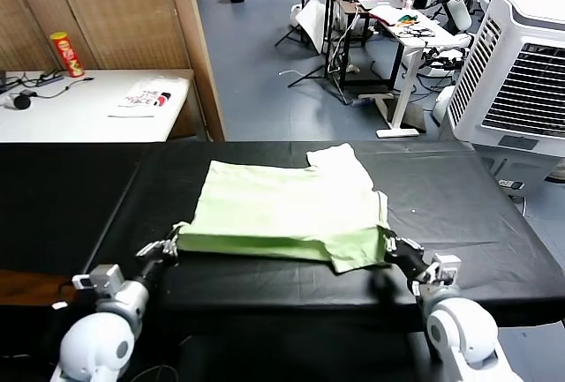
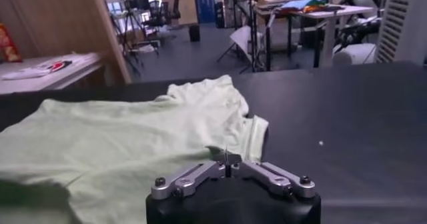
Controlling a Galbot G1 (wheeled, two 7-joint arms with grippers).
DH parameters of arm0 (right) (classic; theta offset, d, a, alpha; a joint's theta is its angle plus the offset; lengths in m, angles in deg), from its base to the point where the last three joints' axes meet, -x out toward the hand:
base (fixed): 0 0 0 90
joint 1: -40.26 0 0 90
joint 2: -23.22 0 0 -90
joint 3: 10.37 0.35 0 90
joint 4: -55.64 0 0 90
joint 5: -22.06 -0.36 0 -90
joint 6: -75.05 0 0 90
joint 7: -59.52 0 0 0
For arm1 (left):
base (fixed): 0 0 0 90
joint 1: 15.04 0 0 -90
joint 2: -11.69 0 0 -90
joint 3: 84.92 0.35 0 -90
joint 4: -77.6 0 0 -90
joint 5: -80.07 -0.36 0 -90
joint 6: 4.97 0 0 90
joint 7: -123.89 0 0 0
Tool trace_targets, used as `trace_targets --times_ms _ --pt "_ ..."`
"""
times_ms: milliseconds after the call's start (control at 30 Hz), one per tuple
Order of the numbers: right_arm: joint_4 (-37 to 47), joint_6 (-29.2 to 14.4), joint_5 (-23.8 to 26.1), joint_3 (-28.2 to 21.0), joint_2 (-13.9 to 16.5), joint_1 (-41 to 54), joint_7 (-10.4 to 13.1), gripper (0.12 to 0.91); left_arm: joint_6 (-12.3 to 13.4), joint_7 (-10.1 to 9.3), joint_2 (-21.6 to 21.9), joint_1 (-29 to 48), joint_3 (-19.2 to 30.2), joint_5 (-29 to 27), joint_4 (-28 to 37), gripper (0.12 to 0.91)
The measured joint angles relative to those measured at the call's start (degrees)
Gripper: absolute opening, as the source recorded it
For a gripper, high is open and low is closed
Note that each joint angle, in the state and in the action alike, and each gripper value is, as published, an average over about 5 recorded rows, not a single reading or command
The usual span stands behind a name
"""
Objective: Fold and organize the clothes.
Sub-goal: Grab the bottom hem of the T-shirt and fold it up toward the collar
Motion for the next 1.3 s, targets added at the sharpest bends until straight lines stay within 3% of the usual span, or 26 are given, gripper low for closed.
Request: trace_targets --times_ms 233,333,500,600,700,767,900,1000,1200,1300 --pt "2.13 -1.12 0.38 -0.27 -0.58 1.01 -0.76 0.122 0.19 0.05 0.63 2.75 1.17 -1.00 3.42 0.126" --pt "2.63 -1.55 0.38 -0.31 -0.54 1.17 -2.07 0.160 0.35 0.08 0.98 3.81 1.62 -1.45 4.85 0.126" --pt "1.44 -2.15 0.63 0.59 0.48 0.12 -3.64 0.406 0.42 0.25 0.88 5.50 2.22 -1.63 7.15 0.126" --pt "-0.49 -2.24 1.08 1.47 1.37 -1.32 -3.69 0.573 0.56 0.54 0.62 5.97 2.25 -1.75 7.76 0.183" --pt "-2.83 -2.20 1.95 2.29 2.28 -3.67 -3.68 0.721 0.75 0.94 0.56 5.77 2.06 -1.82 7.66 0.333" --pt "-4.34 -2.28 2.53 2.65 2.69 -5.70 -3.67 0.775 0.81 1.12 0.62 5.45 1.81 -1.81 7.33 0.450" --pt "-6.15 -2.54 3.76 3.32 2.87 -9.91 -3.69 0.797 0.90 1.25 0.69 4.49 1.10 -1.84 6.42 0.666" --pt "-6.77 -2.62 4.64 3.68 3.09 -12.33 -4.09 0.798 1.09 1.39 0.69 3.55 0.58 -2.05 5.76 0.771" --pt "-7.19 -2.69 6.41 3.11 3.30 -14.38 -5.14 0.796 1.47 1.69 0.33 1.57 0.08 -2.48 5.17 0.798" --pt "-7.55 -2.98 7.44 2.45 3.26 -14.74 -5.71 0.744 1.60 2.05 0.03 0.66 0.04 -2.78 5.34 0.798"
